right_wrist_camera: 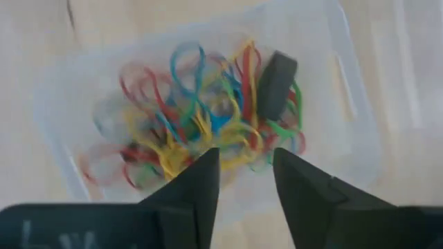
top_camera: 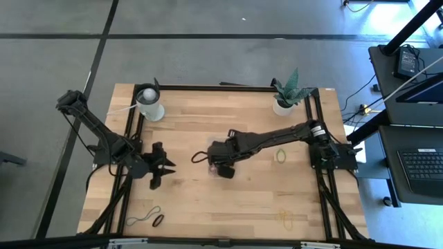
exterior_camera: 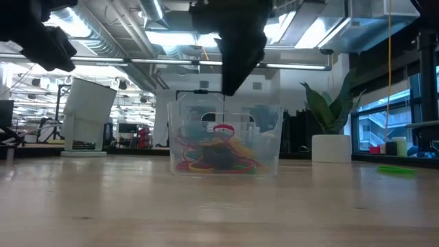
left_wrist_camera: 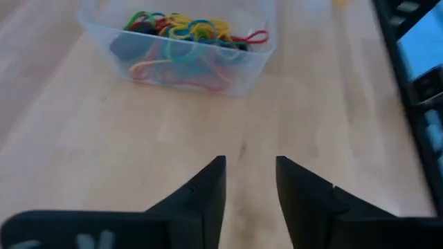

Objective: Pick and place rubber bands into bin
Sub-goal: Put the black rubber band into the transparent bin

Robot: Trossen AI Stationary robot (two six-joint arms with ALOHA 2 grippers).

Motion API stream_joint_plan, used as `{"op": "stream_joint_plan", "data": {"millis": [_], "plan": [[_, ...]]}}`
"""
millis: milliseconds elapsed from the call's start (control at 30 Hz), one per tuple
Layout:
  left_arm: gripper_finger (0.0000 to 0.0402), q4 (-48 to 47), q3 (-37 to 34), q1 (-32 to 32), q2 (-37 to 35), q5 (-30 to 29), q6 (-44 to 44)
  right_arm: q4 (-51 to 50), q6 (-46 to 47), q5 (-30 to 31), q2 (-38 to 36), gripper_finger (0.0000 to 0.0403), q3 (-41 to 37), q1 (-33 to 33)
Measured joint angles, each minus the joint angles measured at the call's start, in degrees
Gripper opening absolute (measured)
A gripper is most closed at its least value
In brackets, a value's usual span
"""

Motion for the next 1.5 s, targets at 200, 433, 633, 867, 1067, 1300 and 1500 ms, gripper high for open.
{"op": "stream_joint_plan", "data": {"millis": [200, 433, 633, 867, 1067, 1300, 1500], "plan": [[0.0112, 0.54, 6.06, 0.6, 6.06, -2.57, 0.34, -1.8, -9.86, 0.15, -4.58, 0.0165, -2.39, -0.09], [0.0093, -12.67, 21.56, 4.76, 22.62, -0.5, 0.03, 10.93, -9.39, -0.38, -24.94, 0.0159, -25.97, -0.82], [0.0096, -25.84, 35.0, 5.69, 35.01, 6.63, -4.97, 13.94, -0.45, -1.1, -45.84, 0.0159, -45.31, -0.73], [0.0093, -32.38, 45.47, 3.43, 44.9, 17.93, -17.7, 14.35, 7.7, -0.9, -65.28, 0.0159, -59.66, -0.75], [0.0093, -32.59, 46.67, -1.45, 47.67, 22.15, -39.72, 14.27, 12.06, -0.92, -75.06, 0.0159, -68.3, -0.77], [0.0093, -32.29, 46.67, -6.96, 50.05, 27.26, -64.07, 14.22, 16.26, -0.91, -79.07, 0.0159, -73.59, -0.77], [0.0093, -30.92, 46.67, -9.77, 54.06, 34.83, -66.93, 14.04, 15.07, -1.05, -79.27, 0.0159, -74.55, -0.77]]}}
